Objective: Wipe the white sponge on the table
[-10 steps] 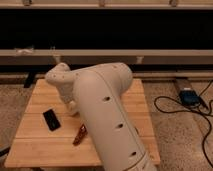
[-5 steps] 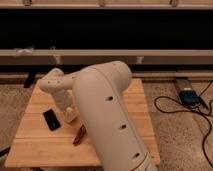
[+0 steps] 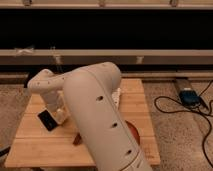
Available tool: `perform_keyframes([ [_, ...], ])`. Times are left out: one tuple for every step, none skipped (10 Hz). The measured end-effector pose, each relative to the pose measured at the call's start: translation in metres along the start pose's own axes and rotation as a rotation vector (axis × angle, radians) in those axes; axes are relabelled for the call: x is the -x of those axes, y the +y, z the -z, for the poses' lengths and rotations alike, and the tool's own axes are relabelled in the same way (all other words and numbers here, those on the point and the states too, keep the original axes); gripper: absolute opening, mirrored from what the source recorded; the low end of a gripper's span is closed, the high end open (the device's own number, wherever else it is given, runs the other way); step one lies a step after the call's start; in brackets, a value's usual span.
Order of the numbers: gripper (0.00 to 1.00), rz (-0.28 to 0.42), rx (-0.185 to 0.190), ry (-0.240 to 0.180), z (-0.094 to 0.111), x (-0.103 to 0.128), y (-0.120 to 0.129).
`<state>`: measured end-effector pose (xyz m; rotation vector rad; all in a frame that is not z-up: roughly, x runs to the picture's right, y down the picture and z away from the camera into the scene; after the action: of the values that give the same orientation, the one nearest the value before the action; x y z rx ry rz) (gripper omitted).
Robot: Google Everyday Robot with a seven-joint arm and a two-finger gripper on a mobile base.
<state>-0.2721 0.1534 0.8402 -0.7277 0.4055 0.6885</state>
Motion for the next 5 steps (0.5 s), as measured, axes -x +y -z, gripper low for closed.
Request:
perform_keyframes([
  [0.00, 0.004, 0.005, -0.008, 0.002, 0.006, 0.003],
  [0.00, 0.005, 0.010, -0.019, 0.004, 0.016, 0.006],
  [0.00, 0.010, 0.017, -0.031, 0.006, 0.032, 0.014],
  [0.00, 0.009, 0.021, -0.037, 0.007, 0.044, 0.016],
  [0.00, -0.001, 0.022, -0.045, 0.008, 0.056, 0.014],
])
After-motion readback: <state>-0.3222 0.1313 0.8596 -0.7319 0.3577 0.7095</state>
